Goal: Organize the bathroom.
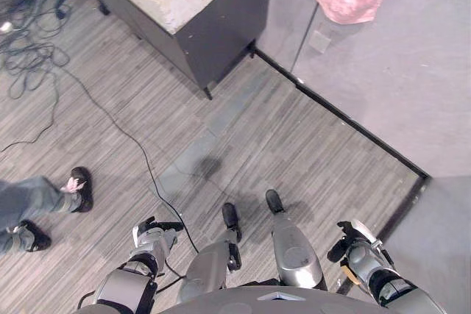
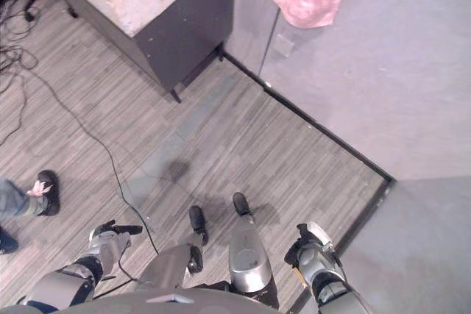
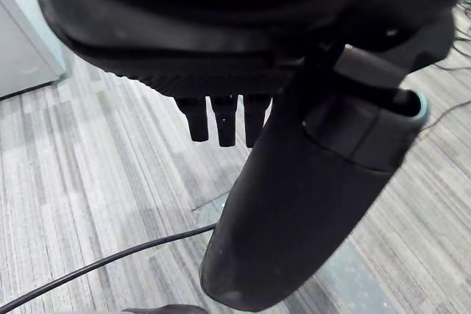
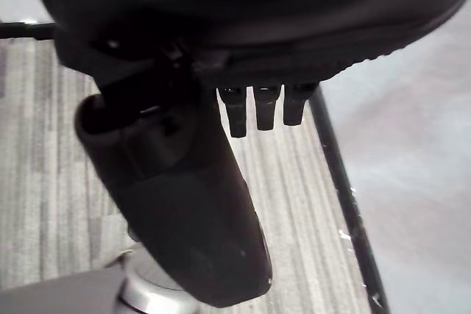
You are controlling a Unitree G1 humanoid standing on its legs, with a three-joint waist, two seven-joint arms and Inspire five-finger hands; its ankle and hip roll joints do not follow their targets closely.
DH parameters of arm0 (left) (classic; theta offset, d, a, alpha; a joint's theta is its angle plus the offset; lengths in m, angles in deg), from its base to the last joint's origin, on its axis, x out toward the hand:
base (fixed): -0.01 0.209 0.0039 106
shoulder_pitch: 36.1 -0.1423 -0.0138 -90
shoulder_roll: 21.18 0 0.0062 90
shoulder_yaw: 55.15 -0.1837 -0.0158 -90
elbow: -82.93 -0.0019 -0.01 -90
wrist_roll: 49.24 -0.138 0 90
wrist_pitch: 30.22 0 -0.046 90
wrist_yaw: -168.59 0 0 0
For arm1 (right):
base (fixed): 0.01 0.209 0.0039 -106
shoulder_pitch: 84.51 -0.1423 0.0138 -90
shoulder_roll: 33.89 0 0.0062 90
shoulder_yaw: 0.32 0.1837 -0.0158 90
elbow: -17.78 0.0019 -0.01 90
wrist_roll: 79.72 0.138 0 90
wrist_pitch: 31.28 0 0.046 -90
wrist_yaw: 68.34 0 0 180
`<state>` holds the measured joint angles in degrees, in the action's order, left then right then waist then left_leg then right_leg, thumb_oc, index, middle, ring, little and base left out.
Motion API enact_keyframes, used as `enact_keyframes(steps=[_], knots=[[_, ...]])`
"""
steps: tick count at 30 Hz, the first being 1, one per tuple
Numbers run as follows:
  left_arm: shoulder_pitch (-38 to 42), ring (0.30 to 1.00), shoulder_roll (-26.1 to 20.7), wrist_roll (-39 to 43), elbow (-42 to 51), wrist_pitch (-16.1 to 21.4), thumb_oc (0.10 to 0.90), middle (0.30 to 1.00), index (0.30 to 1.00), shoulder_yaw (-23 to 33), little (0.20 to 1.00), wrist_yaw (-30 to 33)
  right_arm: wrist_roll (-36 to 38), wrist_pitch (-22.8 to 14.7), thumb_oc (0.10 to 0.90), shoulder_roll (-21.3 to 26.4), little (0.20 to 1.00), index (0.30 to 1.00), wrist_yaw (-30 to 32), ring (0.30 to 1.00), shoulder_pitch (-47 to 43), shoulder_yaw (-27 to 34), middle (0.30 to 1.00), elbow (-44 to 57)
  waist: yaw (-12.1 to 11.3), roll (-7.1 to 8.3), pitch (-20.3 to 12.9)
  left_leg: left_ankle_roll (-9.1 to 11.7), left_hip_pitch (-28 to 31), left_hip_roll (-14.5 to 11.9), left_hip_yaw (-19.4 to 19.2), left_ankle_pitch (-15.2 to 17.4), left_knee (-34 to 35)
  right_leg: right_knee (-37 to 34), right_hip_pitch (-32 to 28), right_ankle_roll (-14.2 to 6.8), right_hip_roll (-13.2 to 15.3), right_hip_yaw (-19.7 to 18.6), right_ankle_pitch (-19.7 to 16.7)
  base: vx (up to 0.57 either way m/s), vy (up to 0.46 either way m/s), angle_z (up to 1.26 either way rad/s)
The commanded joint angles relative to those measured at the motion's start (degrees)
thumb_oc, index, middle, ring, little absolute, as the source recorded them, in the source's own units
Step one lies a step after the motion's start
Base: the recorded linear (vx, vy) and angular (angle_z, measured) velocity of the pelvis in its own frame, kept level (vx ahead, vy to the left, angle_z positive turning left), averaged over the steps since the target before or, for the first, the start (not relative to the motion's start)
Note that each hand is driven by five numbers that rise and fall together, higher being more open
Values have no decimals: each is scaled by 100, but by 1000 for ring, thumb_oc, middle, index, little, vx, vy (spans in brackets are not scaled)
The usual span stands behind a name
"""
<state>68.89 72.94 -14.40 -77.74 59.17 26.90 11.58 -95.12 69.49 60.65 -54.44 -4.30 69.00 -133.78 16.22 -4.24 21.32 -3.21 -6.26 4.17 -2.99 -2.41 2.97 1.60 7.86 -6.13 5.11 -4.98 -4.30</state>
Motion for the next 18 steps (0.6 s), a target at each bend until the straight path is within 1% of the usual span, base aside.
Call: enact_keyframes(steps=[1,4,6,7,8,9,10,11,12,13,14,15,16,17,18], knots=[[21,900,24,-375,204,67,800,900,900,107,900,-104,-77,101,800,295,900,900,357,900,89,80,900,12,273,-54,-396,105,221,-487,-799,893,-962,688,560,-102,-371,-101,421,47,77,28],[-17,900,148,-335,149,141,800,900,900,60,900,-163,96,-2,800,315,900,900,465,900,101,142,900,-16,279,-16,-462,284,201,-709,-472,871,-1155,730,517,-31,-384,-155,472,24,135,27],[-23,900,200,-288,153,215,800,900,900,22,900,-143,188,-55,800,314,900,900,555,900,66,146,900,4,270,-5,-465,425,267,-946,-308,746,-1056,736,514,-5,-382,-226,485,-10,208,14],[-8,900,224,-258,164,255,800,900,900,-5,900,-129,254,-65,800,318,900,900,615,900,25,127,900,22,260,-15,-444,540,290,-1120,-188,588,-976,744,530,1,-389,-292,497,-38,308,16],[33,900,253,-234,174,298,800,900,900,-43,900,-118,389,-66,800,339,900,900,695,900,-24,92,900,54,259,-51,-401,650,262,-1289,-91,364,-958,748,565,6,-392,-382,512,-67,363,8],[88,900,282,-215,193,336,800,900,900,-89,900,-93,520,-63,800,373,900,900,775,900,-83,47,900,93,258,-104,-357,723,199,-1408,-22,167,-951,737,617,5,-385,-488,511,-80,405,-7],[146,900,317,-218,227,356,800,900,900,-133,900,-71,601,-41,800,421,900,900,831,900,-154,6,900,135,282,-153,-270,747,203,-1458,35,102,-940,739,625,-9,-351,-581,524,-73,488,-18],[202,900,352,-294,258,355,800,900,900,-161,900,-65,672,-3,800,463,900,900,911,900,-256,-53,900,175,303,-212,-203,729,231,-1453,8,223,-881,830,714,-48,-273,-655,557,-35,525,-24],[242,900,359,-416,236,313,800,900,900,-214,900,-62,659,61,800,474,900,900,913,900,-345,-72,900,191,315,-229,-157,693,211,-1407,-38,410,-919,968,817,-99,-180,-684,587,-1,505,-23],[265,900,348,-523,201,287,800,900,900,-271,900,-32,540,92,800,472,900,900,832,900,-394,-63,900,204,305,-232,-140,670,130,-1365,-59,473,-998,1031,895,-135,-123,-730,562,29,439,-3],[283,900,340,-573,172,290,800,900,900,-288,900,29,357,87,800,458,900,900,775,900,-426,-48,900,222,289,-231,-88,591,40,-1253,-175,592,-1102,1156,945,-208,-15,-761,566,49,370,17],[283,900,323,-628,195,232,800,900,900,-281,900,54,321,107,800,447,900,900,783,900,-439,-53,900,215,283,-225,-69,543,22,-1196,-268,663,-1168,1145,933,-252,53,-816,527,88,393,27],[261,900,279,-659,180,189,800,900,900,-285,900,44,308,92,800,457,900,900,805,900,-432,-56,900,198,286,-209,-49,458,-36,-1095,-354,818,-1357,1117,914,-301,144,-891,480,111,369,25],[218,900,217,-629,132,220,800,900,900,-257,900,-15,193,-2,800,482,900,900,812,900,-391,-1,900,197,260,-190,-37,393,-103,-1009,-437,919,-1472,1089,936,-341,226,-880,404,135,373,21],[169,900,165,-594,113,202,800,900,900,-224,900,-20,45,-67,800,507,900,900,769,900,-359,71,900,213,218,-154,-20,339,-115,-950,-529,974,-1489,1029,959,-388,313,-784,290,118,269,11]])
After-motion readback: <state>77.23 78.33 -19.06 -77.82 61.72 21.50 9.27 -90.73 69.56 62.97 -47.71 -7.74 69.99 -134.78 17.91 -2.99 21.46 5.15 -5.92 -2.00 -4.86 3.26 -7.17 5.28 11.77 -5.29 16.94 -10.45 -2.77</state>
